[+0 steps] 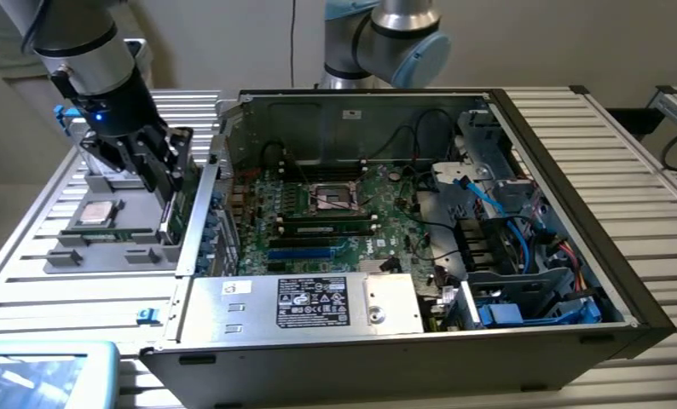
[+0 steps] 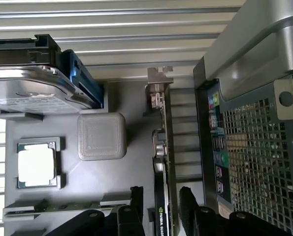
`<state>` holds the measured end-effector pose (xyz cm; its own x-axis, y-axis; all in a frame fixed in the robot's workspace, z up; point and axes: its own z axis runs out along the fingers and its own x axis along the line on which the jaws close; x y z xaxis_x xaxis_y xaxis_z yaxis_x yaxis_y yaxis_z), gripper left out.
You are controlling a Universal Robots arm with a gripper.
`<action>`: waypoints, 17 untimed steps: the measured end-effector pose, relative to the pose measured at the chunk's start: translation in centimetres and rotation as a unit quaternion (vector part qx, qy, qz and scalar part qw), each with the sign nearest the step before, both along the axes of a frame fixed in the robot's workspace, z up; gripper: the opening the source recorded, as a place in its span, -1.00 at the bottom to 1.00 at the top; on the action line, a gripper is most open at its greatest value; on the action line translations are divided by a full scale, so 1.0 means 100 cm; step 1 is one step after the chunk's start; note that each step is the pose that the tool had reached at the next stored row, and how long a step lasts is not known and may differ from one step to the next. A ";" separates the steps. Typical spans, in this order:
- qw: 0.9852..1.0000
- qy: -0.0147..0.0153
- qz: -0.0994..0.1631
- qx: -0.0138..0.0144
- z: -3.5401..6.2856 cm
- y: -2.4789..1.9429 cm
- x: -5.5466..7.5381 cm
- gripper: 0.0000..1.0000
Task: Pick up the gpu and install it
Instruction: 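Pick up the gpu and move the gpu toward the slot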
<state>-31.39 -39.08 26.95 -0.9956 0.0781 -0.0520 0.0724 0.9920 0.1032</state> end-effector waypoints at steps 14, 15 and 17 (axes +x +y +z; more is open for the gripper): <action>1.000 -0.004 0.008 0.002 -0.0221 0.0000 0.000 -0.12; 1.000 -0.004 0.008 0.002 -0.0237 0.0000 0.000 -0.12; 1.000 -0.004 0.008 0.003 -0.0270 0.0000 0.001 -0.12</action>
<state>-31.33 -39.08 24.25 -0.9962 0.0625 -0.0599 0.0557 0.9925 0.1090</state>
